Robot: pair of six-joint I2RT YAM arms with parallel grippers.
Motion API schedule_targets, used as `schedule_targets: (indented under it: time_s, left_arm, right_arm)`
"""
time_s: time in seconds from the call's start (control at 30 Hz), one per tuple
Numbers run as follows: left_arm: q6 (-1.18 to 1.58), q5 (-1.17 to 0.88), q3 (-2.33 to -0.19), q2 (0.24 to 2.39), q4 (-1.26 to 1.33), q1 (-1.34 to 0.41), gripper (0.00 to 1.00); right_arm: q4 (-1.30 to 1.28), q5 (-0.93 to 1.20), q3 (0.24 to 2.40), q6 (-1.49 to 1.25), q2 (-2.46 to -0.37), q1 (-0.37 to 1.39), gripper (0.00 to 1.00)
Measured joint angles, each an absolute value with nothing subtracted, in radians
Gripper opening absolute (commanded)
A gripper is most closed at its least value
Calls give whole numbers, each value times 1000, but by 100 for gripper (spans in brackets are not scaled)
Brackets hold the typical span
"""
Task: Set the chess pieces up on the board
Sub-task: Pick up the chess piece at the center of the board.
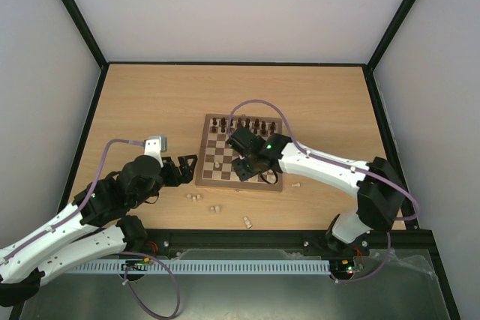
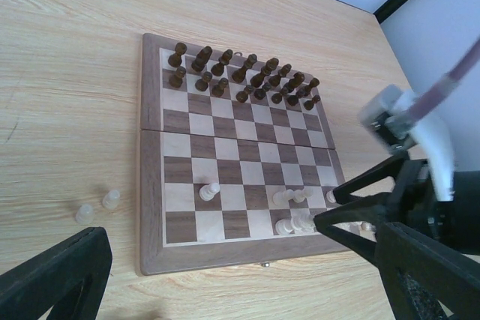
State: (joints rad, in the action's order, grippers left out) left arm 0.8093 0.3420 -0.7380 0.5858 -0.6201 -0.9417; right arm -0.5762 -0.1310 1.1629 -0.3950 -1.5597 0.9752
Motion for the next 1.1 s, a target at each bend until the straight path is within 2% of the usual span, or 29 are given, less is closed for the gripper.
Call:
schedule_targets:
  time_s: [0.1, 0.13, 0.17, 0.57, 0.83, 0.93, 1.1]
  left_arm:
    - [812, 345, -738, 586, -620, -942, 99]
    - [813, 347, -738, 585, -620, -942, 99]
    - [814, 349, -738, 585, -620, -942, 99]
    - [815, 364, -768, 550, -620, -941, 99]
    - [800, 371, -807, 511, -614, -941, 99]
    - [793, 370, -807, 511, -612, -941, 99]
    - [785, 363, -807, 511, -611, -941, 99]
  right_arm:
    - [-587, -125, 1163, -402, -1495, 976, 66]
    - [-587, -123, 1163, -406, -1486, 977, 93]
    - [-590, -120, 1163, -409, -1464, 984, 100]
    - [-597, -44, 1095, -492, -1319, 1114, 99]
    - [-502, -106, 999, -571, -1018, 1111, 99]
    - [-509, -92, 1018, -589, -1049, 1103, 99]
    - [-574, -52, 1131, -633, -1306, 1102, 98]
